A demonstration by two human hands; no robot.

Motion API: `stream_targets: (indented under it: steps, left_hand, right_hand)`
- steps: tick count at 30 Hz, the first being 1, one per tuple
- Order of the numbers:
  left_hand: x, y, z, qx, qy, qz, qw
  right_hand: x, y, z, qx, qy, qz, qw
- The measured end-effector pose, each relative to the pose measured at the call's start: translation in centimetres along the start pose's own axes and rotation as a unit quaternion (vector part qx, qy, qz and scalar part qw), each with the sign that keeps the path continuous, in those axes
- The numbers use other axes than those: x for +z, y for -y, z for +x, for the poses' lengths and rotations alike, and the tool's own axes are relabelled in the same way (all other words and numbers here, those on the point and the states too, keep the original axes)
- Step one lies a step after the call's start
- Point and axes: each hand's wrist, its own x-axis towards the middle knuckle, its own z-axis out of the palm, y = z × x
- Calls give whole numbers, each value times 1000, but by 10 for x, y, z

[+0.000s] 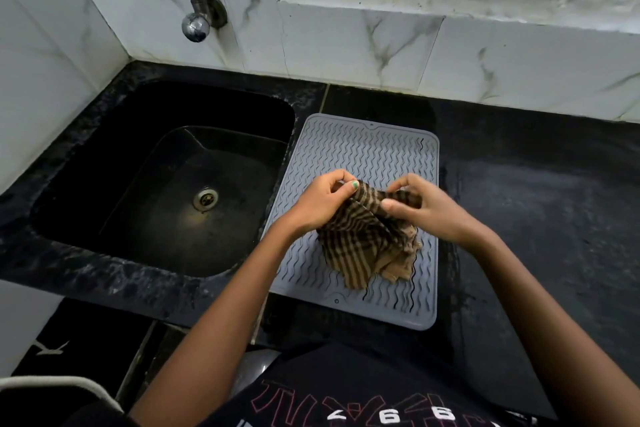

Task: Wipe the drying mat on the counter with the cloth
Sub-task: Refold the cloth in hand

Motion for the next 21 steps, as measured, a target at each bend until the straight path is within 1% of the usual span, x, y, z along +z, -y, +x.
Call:
stream_targets:
  steps: [2, 3, 5, 6, 8, 9, 11, 13, 15, 17, 18, 19, 21]
  left_hand:
    - [4, -2, 4, 13, -13, -1, 1000]
    - [5, -3, 6, 19, -13, -13, 1000]
    - [5, -4, 8, 32, -10, -49, 998]
    - [3, -4, 8, 37, -8, -74, 997]
    - [-2, 1, 6, 39, 8, -117, 992]
    - [-5, 5, 4, 29, 28, -123, 992]
    - [-9, 12, 2, -13, 92, -90, 992]
    - [-7, 18, 1, -57, 139, -53, 987]
    - [-5, 16, 1, -84, 163, -67, 981]
    - [-9, 9, 1, -83, 187, -86, 975]
    - [-13, 5, 2, -78, 204, -92, 972]
    - [-17, -1, 2, -72, 220, -96, 968]
    - [-24, -14, 3, -55, 240, -84, 965]
  right_hand:
    - [11, 9, 0, 7, 32, -50, 998]
    - [18, 12, 2, 3, 32, -94, 995]
    - [29, 18, 4, -5, -2, -167, 986]
    - [30, 23, 5, -15, -28, -168, 985]
    - [22, 36, 5, -46, -59, -107, 991]
    - [16, 45, 5, -65, -69, -67, 993]
    - [1, 62, 4, -104, -79, 5, 991]
    - [-13, 76, 3, -136, -62, 72, 986]
    - [-29, 81, 5, -128, -24, 157, 979]
    - [-47, 75, 10, -96, -15, 228, 969]
    - [-54, 68, 15, -81, -38, 228, 970]
    - [-59, 58, 19, -60, -81, 187, 977]
    - [-66, 39, 25, -12, -165, 43, 985]
